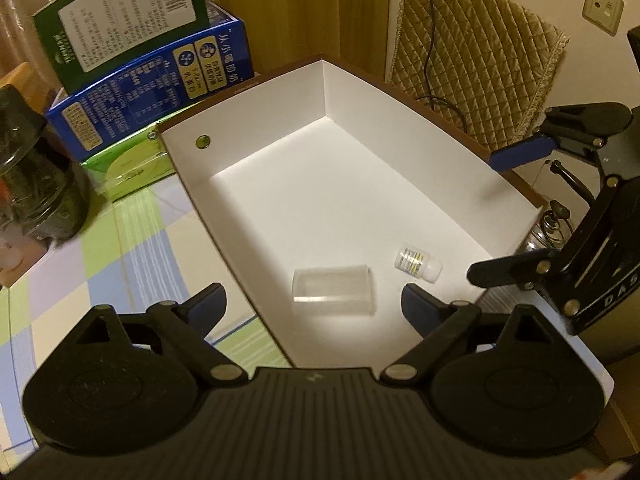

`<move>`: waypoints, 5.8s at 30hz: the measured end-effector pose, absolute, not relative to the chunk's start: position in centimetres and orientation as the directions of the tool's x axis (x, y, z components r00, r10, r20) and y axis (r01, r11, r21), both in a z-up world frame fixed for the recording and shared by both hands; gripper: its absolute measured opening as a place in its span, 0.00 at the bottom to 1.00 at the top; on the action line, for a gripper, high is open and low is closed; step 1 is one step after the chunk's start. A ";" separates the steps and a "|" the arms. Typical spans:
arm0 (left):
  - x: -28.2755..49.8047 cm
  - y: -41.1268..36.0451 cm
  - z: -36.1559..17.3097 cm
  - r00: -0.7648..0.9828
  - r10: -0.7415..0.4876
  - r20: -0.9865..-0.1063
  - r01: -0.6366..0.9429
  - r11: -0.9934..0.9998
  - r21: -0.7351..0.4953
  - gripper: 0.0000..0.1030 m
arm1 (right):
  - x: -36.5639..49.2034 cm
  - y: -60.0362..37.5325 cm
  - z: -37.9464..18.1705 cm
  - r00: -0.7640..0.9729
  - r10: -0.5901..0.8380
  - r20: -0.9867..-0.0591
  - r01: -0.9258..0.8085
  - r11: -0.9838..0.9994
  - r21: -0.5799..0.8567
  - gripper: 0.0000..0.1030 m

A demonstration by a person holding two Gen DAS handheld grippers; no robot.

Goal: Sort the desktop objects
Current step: 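Open both grippers to drop the cup and pill bottle into the box, then withdraw both grippers from the box back toward the table items, then grasp the white hair clip with the right gripper while the left gripper grasps the brown mesh pouch, then carry the hair clip and mesh pouch with both grippers over the box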

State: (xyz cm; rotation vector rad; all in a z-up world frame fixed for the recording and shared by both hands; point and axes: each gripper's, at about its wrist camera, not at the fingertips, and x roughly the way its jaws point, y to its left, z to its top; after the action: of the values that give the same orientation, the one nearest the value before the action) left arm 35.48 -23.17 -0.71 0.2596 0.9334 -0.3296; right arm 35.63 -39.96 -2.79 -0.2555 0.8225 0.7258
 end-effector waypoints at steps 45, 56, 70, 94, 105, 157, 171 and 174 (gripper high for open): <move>19.6 -14.0 1.8 0.587 -0.027 -0.809 0.119 0.992 0.053 0.94 | 22.8 -37.0 -0.6 0.490 0.512 -0.705 -0.597 0.787 0.157 0.98; 16.8 -9.5 1.0 0.571 0.033 -0.821 0.033 0.997 0.063 0.94 | 20.6 -33.5 -1.7 0.446 0.546 -0.709 -0.619 0.760 0.197 0.98; 14.7 -4.7 -0.7 0.532 0.069 -0.844 -0.050 0.997 0.050 0.94 | 19.3 -28.0 -4.3 0.395 0.566 -0.724 -0.648 0.730 0.217 0.98; 14.8 2.4 -5.3 0.542 0.102 -0.834 -0.053 0.995 0.087 0.92 | 19.7 -17.3 -10.6 0.329 0.576 -0.748 -0.753 0.638 0.160 0.84; 16.3 4.0 -8.3 0.535 0.056 -0.843 0.000 0.998 0.066 0.91 | 20.4 -13.9 -13.9 0.331 0.530 -0.781 -0.776 0.624 0.095 0.66; 19.9 2.6 -12.8 0.512 -0.182 -0.840 0.406 0.913 0.049 0.21 | 18.2 -18.6 -14.2 0.485 0.270 -0.832 -0.407 0.912 0.058 0.45; 17.1 2.3 -9.4 0.547 -0.104 -0.831 0.245 0.969 0.040 0.20 | 19.8 -18.6 -14.7 0.423 0.332 -0.844 -0.532 0.844 0.065 0.37; 16.7 1.3 -8.5 0.557 -0.093 -0.825 0.221 0.975 0.039 0.20 | 20.0 -19.4 -14.0 0.403 0.370 -0.837 -0.558 0.824 0.095 0.37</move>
State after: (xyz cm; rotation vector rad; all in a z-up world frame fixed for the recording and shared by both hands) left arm 16.71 1.26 -8.49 0.1443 0.9626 -0.1859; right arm 20.01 -19.44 -14.01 -0.2127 0.9953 0.5918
